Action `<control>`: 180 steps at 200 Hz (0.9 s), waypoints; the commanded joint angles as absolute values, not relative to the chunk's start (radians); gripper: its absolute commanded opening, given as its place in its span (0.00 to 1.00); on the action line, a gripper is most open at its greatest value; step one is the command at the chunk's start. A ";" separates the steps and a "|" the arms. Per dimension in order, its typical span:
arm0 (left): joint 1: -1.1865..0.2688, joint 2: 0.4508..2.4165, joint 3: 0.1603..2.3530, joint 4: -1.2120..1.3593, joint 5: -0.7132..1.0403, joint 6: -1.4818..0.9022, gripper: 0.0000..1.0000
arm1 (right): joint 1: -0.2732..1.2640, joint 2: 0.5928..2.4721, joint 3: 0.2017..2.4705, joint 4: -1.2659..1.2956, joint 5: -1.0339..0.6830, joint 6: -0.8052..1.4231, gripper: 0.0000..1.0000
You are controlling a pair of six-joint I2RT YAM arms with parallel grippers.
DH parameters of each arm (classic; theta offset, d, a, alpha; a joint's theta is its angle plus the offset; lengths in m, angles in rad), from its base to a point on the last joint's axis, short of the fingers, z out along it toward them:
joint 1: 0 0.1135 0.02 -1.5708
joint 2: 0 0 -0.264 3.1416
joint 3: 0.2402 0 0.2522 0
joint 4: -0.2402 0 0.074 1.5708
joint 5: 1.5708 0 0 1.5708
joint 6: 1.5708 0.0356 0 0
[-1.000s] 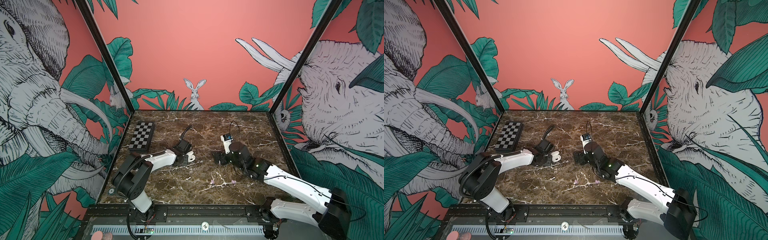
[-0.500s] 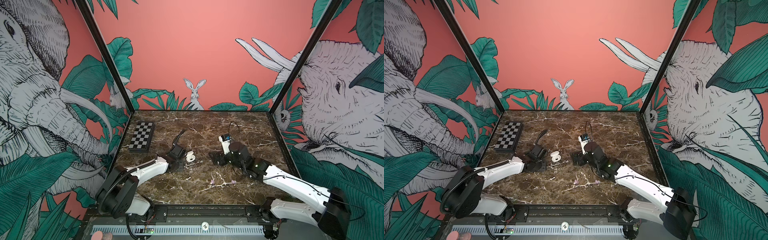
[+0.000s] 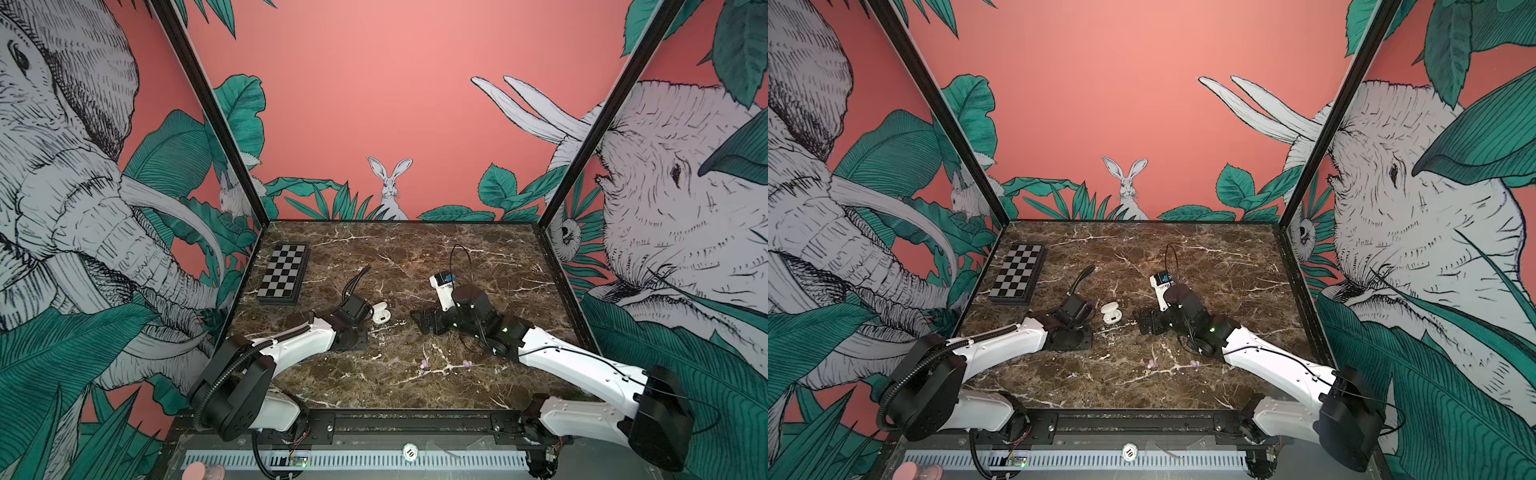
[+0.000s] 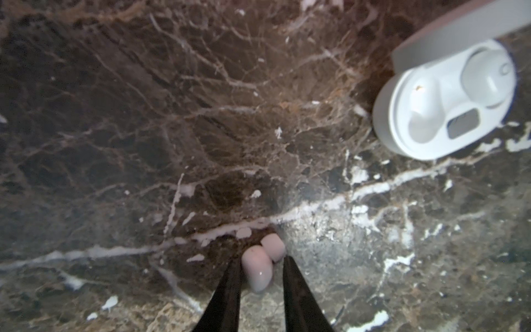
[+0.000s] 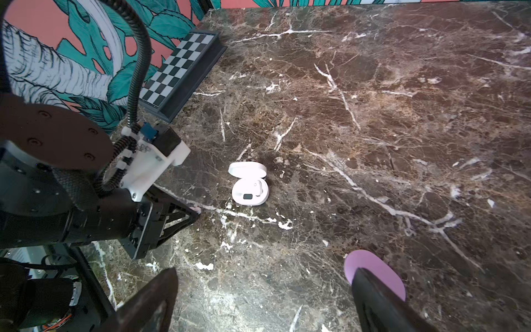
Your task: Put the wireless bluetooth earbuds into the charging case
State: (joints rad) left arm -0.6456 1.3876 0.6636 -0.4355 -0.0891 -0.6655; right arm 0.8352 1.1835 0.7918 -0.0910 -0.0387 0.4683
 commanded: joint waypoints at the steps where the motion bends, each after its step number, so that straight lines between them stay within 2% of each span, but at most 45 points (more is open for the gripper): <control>1: -0.649 1.383 0.687 -0.427 -0.089 -0.677 0.32 | 0.837 1.187 0.779 -0.049 -0.059 0.482 0.93; 22: -0.649 1.378 0.692 -0.412 -0.076 -0.676 0.36 | 0.840 1.193 0.772 -0.036 -0.069 0.490 0.93; 84: -0.649 1.346 0.723 -0.387 -0.016 -0.729 0.38 | 0.848 1.198 0.778 -0.032 -0.080 0.489 0.93; 112: -0.636 1.285 0.794 -0.444 -0.096 -0.646 0.47 | 0.851 1.219 0.786 -0.027 -0.137 0.462 0.94; 136: -0.600 1.220 0.860 -0.514 -0.160 -0.562 0.56 | 0.855 1.262 0.810 -0.028 -0.227 0.415 0.93; 180: -0.462 1.040 0.948 -0.605 -0.275 -0.398 0.91 | 0.928 1.454 0.933 -0.060 -0.400 0.283 0.93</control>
